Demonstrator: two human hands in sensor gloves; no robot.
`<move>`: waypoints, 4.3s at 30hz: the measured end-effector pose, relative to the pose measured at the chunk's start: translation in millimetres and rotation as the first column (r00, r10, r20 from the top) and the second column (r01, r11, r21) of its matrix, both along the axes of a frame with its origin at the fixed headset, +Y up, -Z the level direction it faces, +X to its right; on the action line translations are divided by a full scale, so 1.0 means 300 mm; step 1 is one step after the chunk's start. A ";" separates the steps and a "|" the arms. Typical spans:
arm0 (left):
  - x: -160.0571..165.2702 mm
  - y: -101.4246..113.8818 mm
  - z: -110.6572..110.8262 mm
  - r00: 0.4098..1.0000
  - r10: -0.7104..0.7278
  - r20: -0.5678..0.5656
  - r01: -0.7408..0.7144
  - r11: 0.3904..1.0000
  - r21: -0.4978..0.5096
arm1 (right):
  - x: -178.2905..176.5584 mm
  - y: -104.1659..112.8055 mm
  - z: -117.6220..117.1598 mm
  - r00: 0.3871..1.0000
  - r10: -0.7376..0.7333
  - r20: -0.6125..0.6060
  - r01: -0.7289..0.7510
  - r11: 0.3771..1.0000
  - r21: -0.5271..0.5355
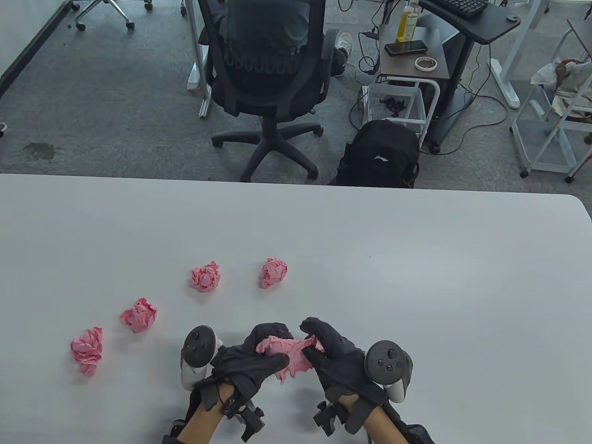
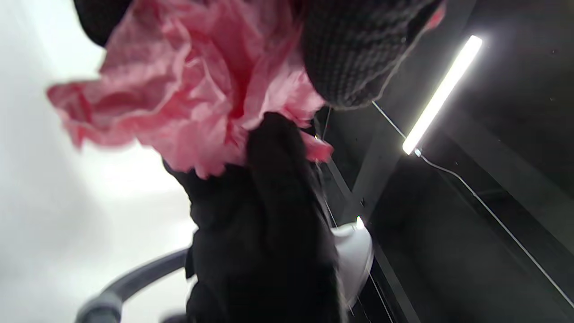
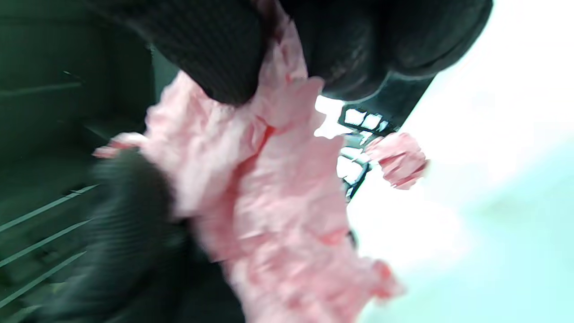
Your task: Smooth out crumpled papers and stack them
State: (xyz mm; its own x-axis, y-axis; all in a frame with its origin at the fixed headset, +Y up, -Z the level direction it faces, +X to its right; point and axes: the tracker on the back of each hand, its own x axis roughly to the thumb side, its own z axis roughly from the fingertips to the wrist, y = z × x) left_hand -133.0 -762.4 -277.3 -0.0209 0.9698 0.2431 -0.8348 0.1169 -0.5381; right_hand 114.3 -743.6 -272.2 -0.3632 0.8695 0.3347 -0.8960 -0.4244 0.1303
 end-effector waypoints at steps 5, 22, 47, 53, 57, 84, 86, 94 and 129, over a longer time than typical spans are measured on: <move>-0.028 -0.006 -0.010 0.992 -0.119 -0.044 0.120 0.993 0.013 | 0.033 -0.006 -0.014 0.998 -0.052 0.021 0.052 0.998 -0.023; -0.047 -0.017 -0.022 0.988 0.151 -0.018 -0.152 0.983 -0.100 | 0.031 -0.045 -0.037 0.934 -0.350 -0.071 0.332 0.923 -0.194; -0.014 0.015 -0.002 0.998 -0.039 0.048 0.038 0.999 0.034 | 0.012 -0.009 -0.014 0.951 -0.287 -0.116 0.288 0.958 -0.004; 0.024 0.024 0.021 0.962 -0.260 0.085 0.247 0.959 0.136 | 0.005 0.010 0.005 0.983 -0.170 -0.063 0.176 0.981 0.088; 0.041 0.024 0.027 0.966 -0.234 0.115 0.220 0.968 0.119 | -0.001 0.015 0.015 0.998 -0.066 0.004 0.064 0.987 0.148; -0.072 0.007 -0.009 0.976 0.113 -0.186 -0.116 0.993 -0.003 | 0.041 -0.028 -0.037 0.937 -0.347 -0.050 0.334 0.926 -0.175; -0.067 0.014 -0.007 0.977 0.153 -0.145 -0.155 0.988 -0.001 | 0.042 -0.026 -0.035 0.948 -0.312 -0.063 0.296 0.937 -0.186; -0.057 0.057 0.002 1.000 0.023 0.012 -0.023 0.996 0.082 | 0.095 0.010 -0.026 0.991 -0.072 0.114 0.075 0.997 -0.020; 0.019 0.034 0.017 0.997 0.060 -0.039 -0.057 0.995 0.081 | 0.011 0.021 -0.003 0.978 -0.199 0.060 0.203 0.977 -0.064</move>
